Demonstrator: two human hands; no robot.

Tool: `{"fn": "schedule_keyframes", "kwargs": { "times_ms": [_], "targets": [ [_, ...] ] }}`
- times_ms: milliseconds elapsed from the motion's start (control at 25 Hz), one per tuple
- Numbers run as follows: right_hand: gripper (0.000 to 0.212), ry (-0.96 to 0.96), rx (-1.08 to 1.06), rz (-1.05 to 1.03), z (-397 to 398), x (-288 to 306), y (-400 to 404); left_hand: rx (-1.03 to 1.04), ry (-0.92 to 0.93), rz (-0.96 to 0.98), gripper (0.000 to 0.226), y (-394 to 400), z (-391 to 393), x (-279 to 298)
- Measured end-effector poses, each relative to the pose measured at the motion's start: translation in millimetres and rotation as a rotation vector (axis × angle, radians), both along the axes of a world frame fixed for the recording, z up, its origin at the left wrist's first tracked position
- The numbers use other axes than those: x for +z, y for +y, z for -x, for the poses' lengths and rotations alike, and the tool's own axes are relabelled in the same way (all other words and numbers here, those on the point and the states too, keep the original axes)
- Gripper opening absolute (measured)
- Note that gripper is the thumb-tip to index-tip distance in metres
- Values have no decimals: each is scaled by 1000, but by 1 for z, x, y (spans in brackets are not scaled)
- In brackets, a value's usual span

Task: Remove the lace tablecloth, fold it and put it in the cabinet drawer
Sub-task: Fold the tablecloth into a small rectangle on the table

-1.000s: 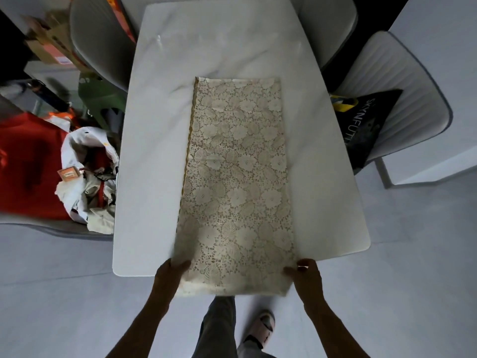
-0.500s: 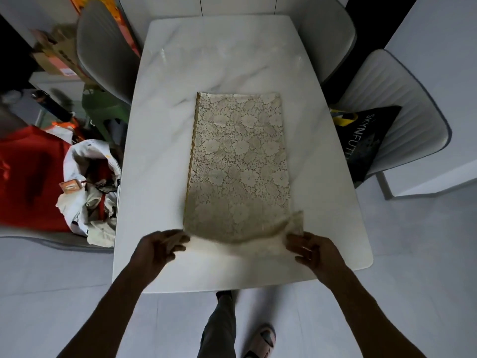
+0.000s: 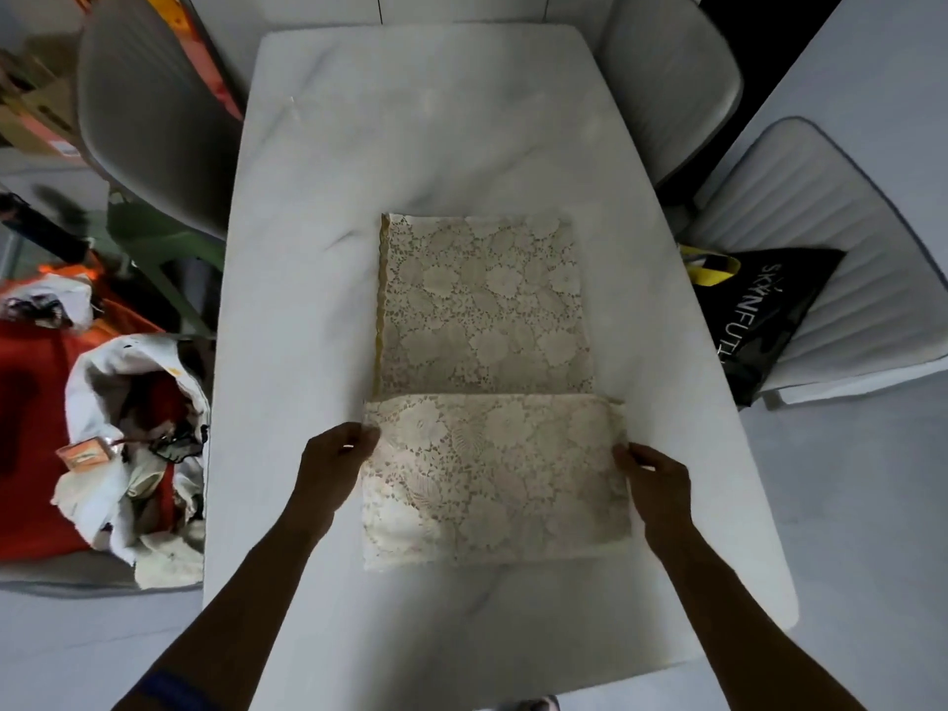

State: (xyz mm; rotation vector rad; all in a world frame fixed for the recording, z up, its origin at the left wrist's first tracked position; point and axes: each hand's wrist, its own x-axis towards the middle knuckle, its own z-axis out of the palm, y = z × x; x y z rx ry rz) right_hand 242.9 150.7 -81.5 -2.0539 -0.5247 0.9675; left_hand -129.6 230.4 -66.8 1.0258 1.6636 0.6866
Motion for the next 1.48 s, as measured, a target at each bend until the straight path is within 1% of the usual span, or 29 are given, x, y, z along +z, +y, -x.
{"fn": "schedule_keyframes", "kwargs": {
  "times_ms": [80,240,320,400,520,560,640,720,800,880,920,1000,1080,1120,1200,1280,1360,1480],
  "targets": [
    [23,3,8,-35,-1,-1,31,-3,-4,-27,16,30,-7,-5],
    [22,-110,82,-25,3,-10,74,46,-24,-28,19,68,-23,-26],
    [20,-118,84,-15,4,-16,85,89,-28,-2,21,76,-23,-37],
    [18,-124,78,-15,4,-21,92,88,-19,13,22,81,-20,-43],
    [21,-183,136,47,4,-25,97,122,-42,43,20,89,-18,-43],
    [25,-178,160,78,4,-25,97,138,-47,68,22,87,-17,-41],
    [40,-117,175,119,4,-23,92,105,28,113,30,72,-14,-35],
    [44,-136,182,201,6,-21,77,70,112,156,35,38,-8,-33],
    [38,-169,190,300,6,-21,51,28,153,225,35,-4,-1,-32],
    [33,-115,252,320,7,-25,19,-52,165,288,34,-36,6,-32],
    [32,-91,293,305,7,-26,3,-91,170,286,33,-46,9,-33],
    [29,-126,343,273,6,-28,-16,-124,244,226,23,-53,8,-33],
    [25,-186,338,263,9,-29,-20,-82,343,161,10,-52,3,-32],
    [24,-219,335,260,11,-29,-20,-51,370,144,7,-53,0,-31],
    [24,-286,335,286,17,-27,-20,18,397,137,5,-59,-9,-31],
    [28,-321,308,342,22,-24,-27,120,408,157,7,-68,-14,-31],
    [34,-330,288,401,24,-21,-36,180,436,182,10,-76,-17,-32],
    [33,-258,262,364,24,-23,-47,211,452,211,13,-80,-20,-34]
  ]
}}
